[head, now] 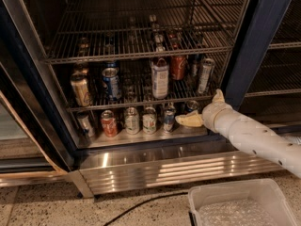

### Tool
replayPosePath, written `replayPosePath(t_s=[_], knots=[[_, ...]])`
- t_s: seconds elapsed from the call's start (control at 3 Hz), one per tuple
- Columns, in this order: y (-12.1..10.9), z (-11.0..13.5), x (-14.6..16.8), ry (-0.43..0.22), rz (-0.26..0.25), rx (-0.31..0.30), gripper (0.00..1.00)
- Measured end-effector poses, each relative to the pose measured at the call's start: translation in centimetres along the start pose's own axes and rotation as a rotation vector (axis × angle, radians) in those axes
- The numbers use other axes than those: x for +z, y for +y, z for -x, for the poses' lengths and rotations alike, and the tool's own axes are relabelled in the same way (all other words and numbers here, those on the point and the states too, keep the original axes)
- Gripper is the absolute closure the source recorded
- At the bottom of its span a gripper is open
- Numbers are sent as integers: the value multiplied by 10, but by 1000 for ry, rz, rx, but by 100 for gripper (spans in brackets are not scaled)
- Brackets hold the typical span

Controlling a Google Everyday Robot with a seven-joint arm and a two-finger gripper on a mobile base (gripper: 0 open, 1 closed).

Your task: Pick redbull can from middle shelf of fridge

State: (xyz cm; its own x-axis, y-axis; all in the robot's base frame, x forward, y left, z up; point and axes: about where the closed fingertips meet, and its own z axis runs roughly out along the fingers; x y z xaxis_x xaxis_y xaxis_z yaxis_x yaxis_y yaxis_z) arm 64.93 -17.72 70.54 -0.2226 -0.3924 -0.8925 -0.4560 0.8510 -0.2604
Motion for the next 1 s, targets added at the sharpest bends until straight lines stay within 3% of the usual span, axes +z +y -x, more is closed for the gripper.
replayPosePath(t_s=[0.33, 0.67, 1.0], knots=[[-1, -2, 2, 9, -6, 10, 0], [-16, -5, 4, 12, -65, 22, 0], [-47, -1, 3, -6, -156, 30, 0]])
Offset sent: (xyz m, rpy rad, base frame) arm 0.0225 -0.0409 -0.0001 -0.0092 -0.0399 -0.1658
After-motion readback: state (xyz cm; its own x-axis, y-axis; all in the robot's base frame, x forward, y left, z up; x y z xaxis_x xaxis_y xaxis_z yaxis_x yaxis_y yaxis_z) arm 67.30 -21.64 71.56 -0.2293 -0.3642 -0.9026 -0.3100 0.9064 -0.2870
